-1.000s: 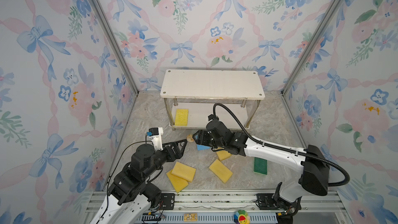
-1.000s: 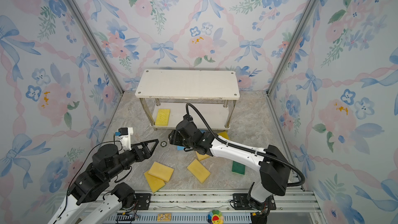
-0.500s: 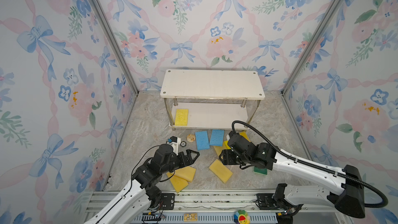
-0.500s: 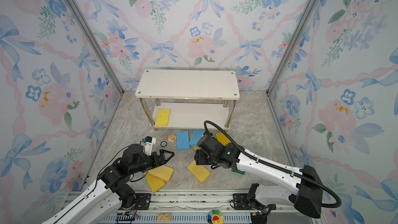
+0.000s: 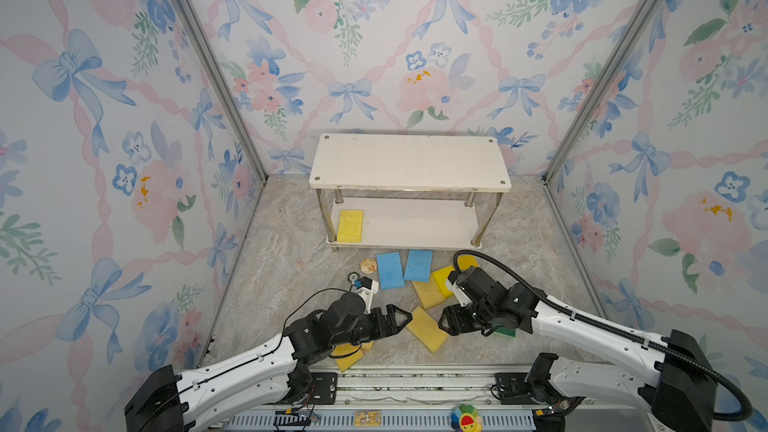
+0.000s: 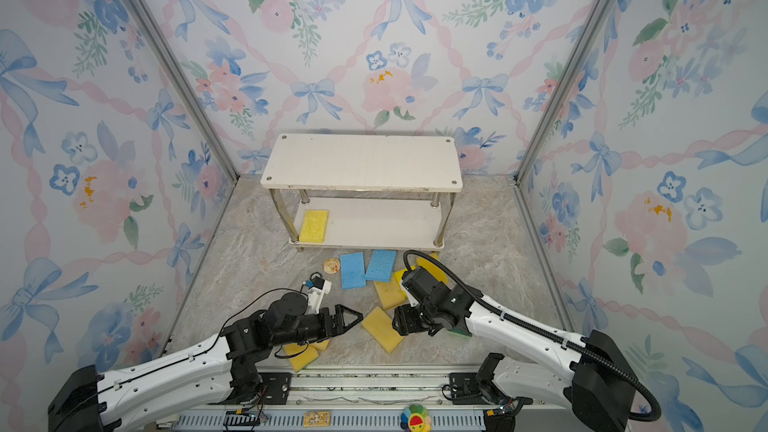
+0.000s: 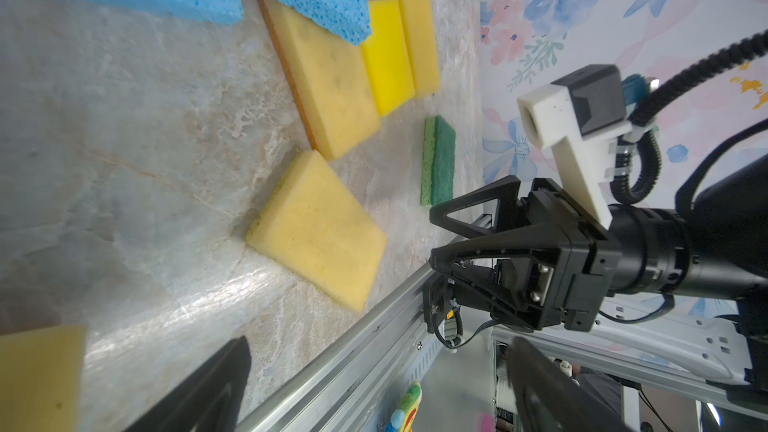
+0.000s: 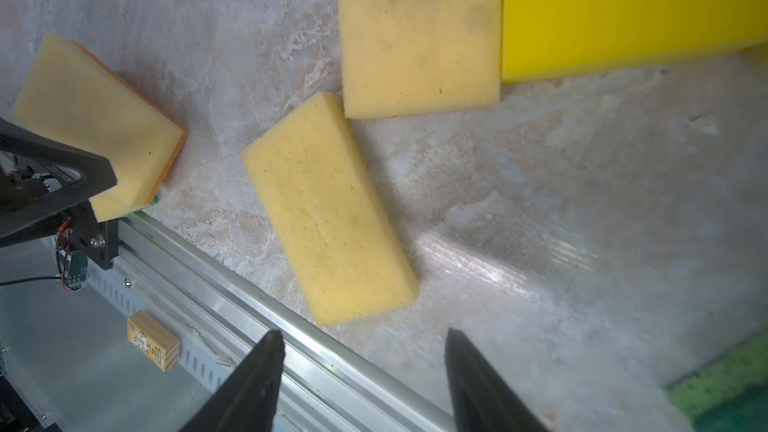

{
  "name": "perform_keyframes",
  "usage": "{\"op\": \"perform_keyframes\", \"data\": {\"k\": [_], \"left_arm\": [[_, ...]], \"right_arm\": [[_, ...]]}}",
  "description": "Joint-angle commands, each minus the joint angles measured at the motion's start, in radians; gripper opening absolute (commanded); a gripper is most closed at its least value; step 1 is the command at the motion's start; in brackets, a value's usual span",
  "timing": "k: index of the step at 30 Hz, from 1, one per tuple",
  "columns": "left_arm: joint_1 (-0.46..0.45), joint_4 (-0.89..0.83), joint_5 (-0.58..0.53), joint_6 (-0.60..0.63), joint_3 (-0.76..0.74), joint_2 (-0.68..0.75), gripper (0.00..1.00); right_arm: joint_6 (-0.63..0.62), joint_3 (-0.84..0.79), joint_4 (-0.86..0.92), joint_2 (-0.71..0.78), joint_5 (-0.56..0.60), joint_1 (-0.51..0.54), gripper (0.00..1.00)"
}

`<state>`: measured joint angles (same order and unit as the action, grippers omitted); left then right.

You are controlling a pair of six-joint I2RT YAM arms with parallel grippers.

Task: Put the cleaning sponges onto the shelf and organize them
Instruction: 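Withdraw the right gripper and move both grippers to the pale yellow sponge, then grasp the pale yellow sponge with the right gripper while the left gripper approaches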

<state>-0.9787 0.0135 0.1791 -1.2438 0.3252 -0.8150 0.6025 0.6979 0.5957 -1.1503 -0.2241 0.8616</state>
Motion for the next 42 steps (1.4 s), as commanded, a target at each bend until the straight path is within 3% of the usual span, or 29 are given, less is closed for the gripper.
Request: {"op": "perform_keyframes", "data": {"k": [1, 9, 15, 17, 21, 27, 31, 42], "left_arm": [[-0.015, 0.093, -0.006, -0.035, -0.004, -0.063, 0.98], [-0.017, 0.221, 0.077, -0.022, 0.016, -0.271, 0.98], [-0.017, 0.31, 0.105, -0.024, 0.014, -0.373, 0.98], [-0.017, 0.314, 0.107, -0.014, 0.024, -0.395, 0.98], [-0.013, 0.322, 0.108, -0.005, 0.027, -0.415, 0.98], [-0.005, 0.326, 0.11, -0.005, 0.019, -0.391, 0.98], [0.007, 0.297, 0.118, 0.01, 0.016, -0.359, 0.98], [0.152, 0.18, 0.209, 0.096, 0.067, -0.159, 0.98]], "right_arm": [[-0.101, -0.003, -0.067, -0.073, -0.083, -0.032, 0.65], [-0.172, 0.025, -0.14, -0.261, -0.151, -0.074, 0.64], [-0.181, 0.015, -0.192, -0.322, -0.201, -0.073, 0.59], [-0.181, 0.013, -0.191, -0.322, -0.2, -0.07, 0.55], [-0.176, -0.009, -0.198, -0.306, -0.193, -0.07, 0.36], [-0.156, -0.046, -0.213, -0.269, -0.173, -0.068, 0.11], [-0.145, -0.055, -0.209, -0.212, -0.168, -0.063, 0.01], [-0.073, 0.019, -0.127, 0.008, -0.201, -0.077, 0.0]]}}
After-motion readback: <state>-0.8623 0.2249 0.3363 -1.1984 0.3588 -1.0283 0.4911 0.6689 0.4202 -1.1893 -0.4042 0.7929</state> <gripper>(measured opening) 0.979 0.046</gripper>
